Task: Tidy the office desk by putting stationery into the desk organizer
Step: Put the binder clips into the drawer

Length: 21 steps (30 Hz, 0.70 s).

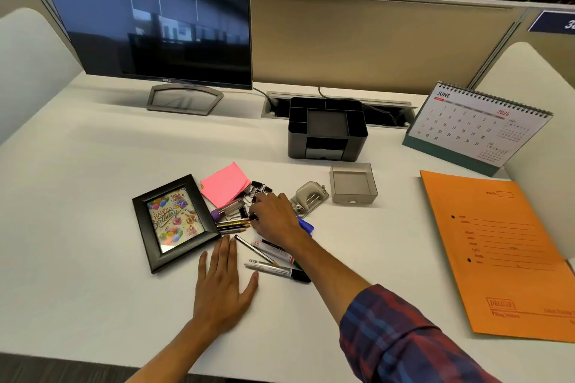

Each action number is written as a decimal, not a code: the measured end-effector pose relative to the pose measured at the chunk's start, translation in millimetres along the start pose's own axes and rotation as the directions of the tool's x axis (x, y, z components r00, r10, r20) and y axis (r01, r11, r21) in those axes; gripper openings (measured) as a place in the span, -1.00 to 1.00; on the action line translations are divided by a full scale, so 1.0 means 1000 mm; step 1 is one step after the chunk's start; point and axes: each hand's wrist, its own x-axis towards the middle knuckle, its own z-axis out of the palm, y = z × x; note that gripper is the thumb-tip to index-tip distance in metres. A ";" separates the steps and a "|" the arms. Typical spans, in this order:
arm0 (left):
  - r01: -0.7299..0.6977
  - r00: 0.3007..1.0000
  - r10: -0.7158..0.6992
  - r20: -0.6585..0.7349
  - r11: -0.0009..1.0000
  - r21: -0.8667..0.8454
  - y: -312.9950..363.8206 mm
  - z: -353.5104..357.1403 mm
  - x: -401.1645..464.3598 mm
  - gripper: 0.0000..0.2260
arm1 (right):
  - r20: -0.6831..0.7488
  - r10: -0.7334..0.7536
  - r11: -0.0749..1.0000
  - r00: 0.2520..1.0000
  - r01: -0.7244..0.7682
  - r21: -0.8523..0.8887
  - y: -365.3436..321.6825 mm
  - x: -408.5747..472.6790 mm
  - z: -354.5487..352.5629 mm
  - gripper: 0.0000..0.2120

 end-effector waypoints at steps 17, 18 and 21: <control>-0.001 1.000 0.002 0.006 1.000 -0.021 -0.002 -0.003 0.001 -0.27 | -0.088 0.152 0.881 0.984 -0.095 0.463 0.017 -0.010 0.004 -0.77; 0.000 1.000 0.000 0.010 1.000 -0.021 -0.002 -0.003 0.001 -0.27 | -0.096 0.213 0.812 0.972 -0.121 0.572 0.018 -0.012 0.002 -0.77; 0.006 1.000 -0.005 0.020 1.000 -0.024 -0.002 -0.006 0.003 -0.26 | -0.121 0.383 0.604 0.916 -0.150 0.782 0.028 -0.015 -0.007 -0.81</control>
